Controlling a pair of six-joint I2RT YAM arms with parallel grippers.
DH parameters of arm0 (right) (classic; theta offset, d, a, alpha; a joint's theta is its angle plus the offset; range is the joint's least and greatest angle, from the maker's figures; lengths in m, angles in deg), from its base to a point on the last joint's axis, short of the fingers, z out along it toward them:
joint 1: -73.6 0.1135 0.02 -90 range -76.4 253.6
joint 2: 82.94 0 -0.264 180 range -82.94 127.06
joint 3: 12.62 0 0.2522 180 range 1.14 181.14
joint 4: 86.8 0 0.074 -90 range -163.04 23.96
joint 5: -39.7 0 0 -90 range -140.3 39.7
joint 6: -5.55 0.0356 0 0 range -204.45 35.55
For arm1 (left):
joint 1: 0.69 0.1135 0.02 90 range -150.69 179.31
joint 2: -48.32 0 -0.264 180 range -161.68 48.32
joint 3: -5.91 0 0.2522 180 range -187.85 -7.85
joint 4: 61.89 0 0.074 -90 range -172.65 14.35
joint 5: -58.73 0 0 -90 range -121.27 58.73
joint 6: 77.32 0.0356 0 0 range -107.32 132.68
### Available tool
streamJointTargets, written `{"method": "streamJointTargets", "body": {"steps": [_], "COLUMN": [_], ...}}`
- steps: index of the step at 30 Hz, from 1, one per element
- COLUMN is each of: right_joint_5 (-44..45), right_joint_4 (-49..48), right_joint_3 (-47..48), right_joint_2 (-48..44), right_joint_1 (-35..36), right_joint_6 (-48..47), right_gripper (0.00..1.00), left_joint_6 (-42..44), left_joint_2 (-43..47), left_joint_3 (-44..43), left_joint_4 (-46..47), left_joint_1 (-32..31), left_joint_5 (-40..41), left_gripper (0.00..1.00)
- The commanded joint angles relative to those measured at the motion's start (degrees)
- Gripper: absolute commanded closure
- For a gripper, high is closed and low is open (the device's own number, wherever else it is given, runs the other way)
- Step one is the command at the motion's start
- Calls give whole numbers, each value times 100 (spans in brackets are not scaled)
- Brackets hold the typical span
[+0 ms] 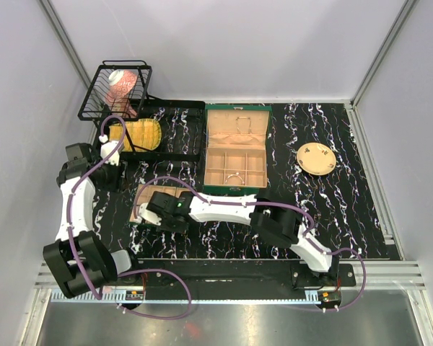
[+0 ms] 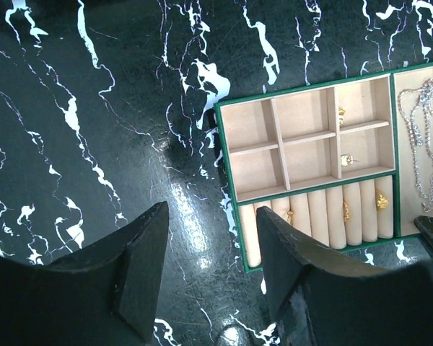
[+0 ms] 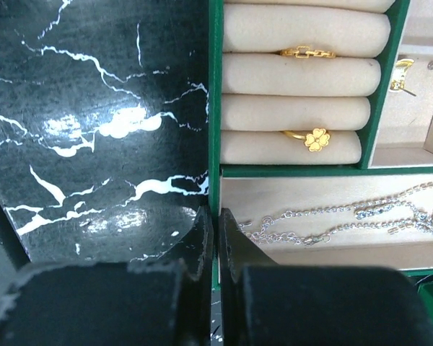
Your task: Organize the mixed jewelry
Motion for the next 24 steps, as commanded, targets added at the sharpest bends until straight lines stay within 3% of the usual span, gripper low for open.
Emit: {"method": "streamJointTargets", "body": {"steps": [1, 24], "right_joint_5": [57, 39], "right_joint_4": [424, 1013], "right_joint_3": [-26, 246], "right_joint_2": [-449, -1108], "right_joint_1": [33, 77], "right_joint_6": [-111, -402], "right_gripper": [100, 100], "left_joint_6": [-60, -69], "left_joint_2": [-62, -185], "left_joint_3": [-271, -500], "left_joint_4": [99, -15], "left_joint_1": [41, 67], "left_joint_5": [-177, -203], "left_gripper": [45, 45]}}
